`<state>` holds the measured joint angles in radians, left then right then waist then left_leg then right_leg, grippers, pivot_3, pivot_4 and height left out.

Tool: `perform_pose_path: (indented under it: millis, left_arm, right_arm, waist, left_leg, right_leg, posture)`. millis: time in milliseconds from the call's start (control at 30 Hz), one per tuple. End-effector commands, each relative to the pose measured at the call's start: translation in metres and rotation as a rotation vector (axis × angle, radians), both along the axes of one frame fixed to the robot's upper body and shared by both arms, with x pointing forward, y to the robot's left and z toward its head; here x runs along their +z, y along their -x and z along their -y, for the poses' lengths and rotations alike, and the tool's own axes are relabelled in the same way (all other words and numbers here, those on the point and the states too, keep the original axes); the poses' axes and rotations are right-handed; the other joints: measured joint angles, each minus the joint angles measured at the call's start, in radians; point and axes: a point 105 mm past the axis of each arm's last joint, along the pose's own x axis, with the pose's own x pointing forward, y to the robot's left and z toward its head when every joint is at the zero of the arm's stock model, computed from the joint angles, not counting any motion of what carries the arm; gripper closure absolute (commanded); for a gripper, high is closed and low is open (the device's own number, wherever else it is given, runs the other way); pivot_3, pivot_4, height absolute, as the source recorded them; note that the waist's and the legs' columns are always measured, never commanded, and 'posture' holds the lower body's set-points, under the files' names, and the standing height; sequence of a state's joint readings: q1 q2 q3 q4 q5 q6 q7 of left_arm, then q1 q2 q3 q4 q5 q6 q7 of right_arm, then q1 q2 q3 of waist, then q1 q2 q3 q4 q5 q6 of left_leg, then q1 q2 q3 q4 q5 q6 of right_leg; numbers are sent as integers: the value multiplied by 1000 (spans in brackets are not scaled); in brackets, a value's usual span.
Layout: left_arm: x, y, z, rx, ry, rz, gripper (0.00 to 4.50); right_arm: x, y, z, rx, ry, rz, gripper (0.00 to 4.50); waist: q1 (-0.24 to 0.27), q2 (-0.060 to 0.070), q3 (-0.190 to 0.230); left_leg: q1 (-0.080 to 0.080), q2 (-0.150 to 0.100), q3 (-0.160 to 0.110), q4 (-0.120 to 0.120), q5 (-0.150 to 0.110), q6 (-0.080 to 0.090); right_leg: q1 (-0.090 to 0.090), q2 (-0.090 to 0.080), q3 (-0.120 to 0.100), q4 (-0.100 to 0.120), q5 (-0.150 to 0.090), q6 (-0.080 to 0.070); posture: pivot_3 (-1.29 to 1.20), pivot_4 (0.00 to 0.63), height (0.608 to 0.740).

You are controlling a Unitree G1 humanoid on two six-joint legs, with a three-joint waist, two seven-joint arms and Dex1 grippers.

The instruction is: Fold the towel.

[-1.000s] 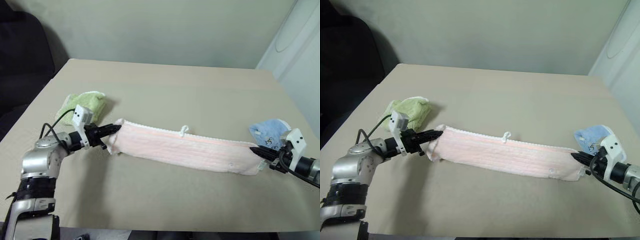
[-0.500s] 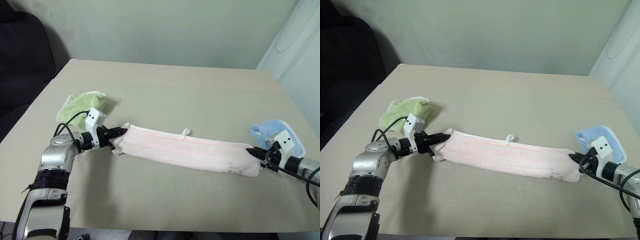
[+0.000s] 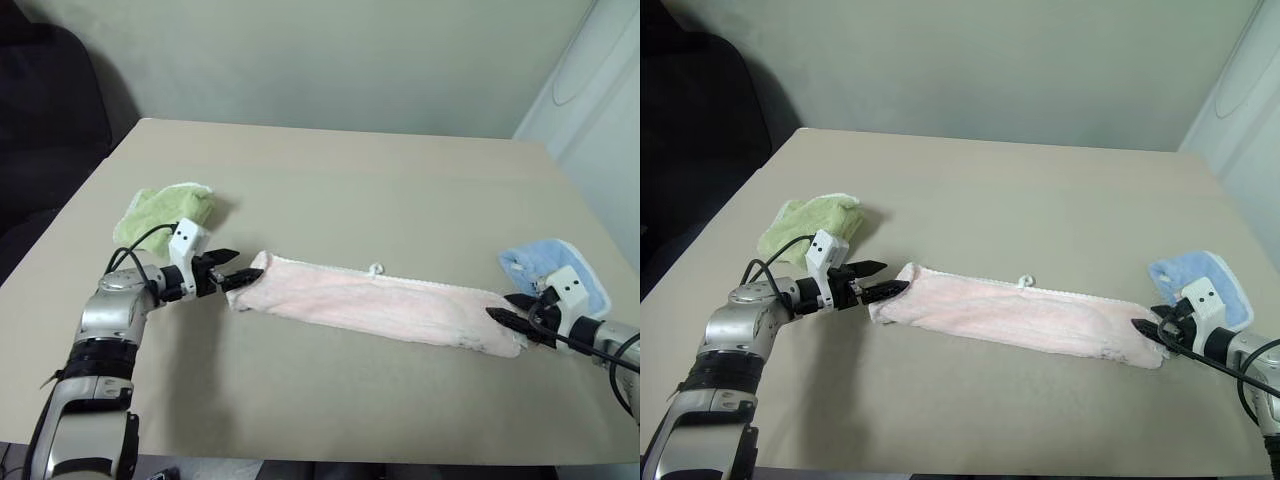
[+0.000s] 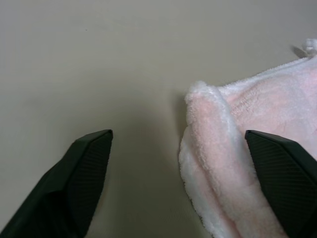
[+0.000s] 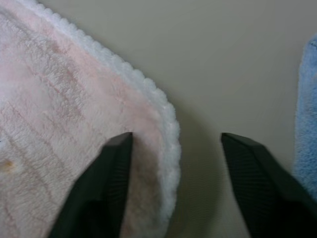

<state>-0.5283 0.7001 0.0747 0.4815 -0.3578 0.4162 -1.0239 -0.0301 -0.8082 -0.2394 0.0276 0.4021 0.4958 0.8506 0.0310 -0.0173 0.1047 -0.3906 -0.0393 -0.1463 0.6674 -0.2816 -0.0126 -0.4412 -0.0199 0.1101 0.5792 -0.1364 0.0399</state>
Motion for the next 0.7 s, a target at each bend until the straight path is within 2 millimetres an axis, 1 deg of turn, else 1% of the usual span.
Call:
perform_pose_path:
  millis: [33,200,367,467,533,600,700]
  left_arm:
    - [13,1,-6,10,16,39,0]
    - [13,8,-20,56,-2,46,0]
    - [26,15,-28,88,62,81,0]
    - [33,22,-30,90,71,109,0]
    - [36,23,-33,110,74,124,0]
    - [40,23,-36,128,87,136,0]
    - [47,25,-31,113,129,155,0]
  right_arm:
    - [20,-2,2,-16,-23,71,89]
    - [31,4,6,-41,-30,118,38]
    - [52,12,3,-47,-99,173,38]
    - [64,22,-4,-28,-164,182,38]
    - [68,30,-7,-31,-211,168,38]
    - [71,37,-8,-41,-258,152,38]
    - [74,48,-7,-81,-362,119,38]
  waist:
    - [0,0,0]
    - [-2,0,0]
    - [-1,0,0]
    - [0,0,0]
    - [-1,0,0]
    - [0,0,0]
    - [-1,0,0]
  left_leg:
    - [0,0,0,0,0,0]
    - [0,0,0,0,0,0]
    - [0,0,0,0,-2,-3]
    - [-1,0,0,0,-3,-5]
    - [0,0,0,0,-4,-7]
    - [0,0,0,0,-6,-9]
    - [-1,0,0,0,-6,-9]
  right_leg:
    - [0,0,0,0,0,0]
    - [0,0,0,0,0,1]
    - [0,0,0,0,-3,4]
    - [0,0,0,0,-3,5]
    - [0,1,0,0,-6,8]
    - [0,1,0,0,-7,8]
    - [0,1,1,0,-8,8]
  posture:
    - [0,150,740]
    - [0,150,740]
    - [0,150,740]
    - [0,150,740]
    - [0,150,740]
    - [0,150,740]
    - [0,150,740]
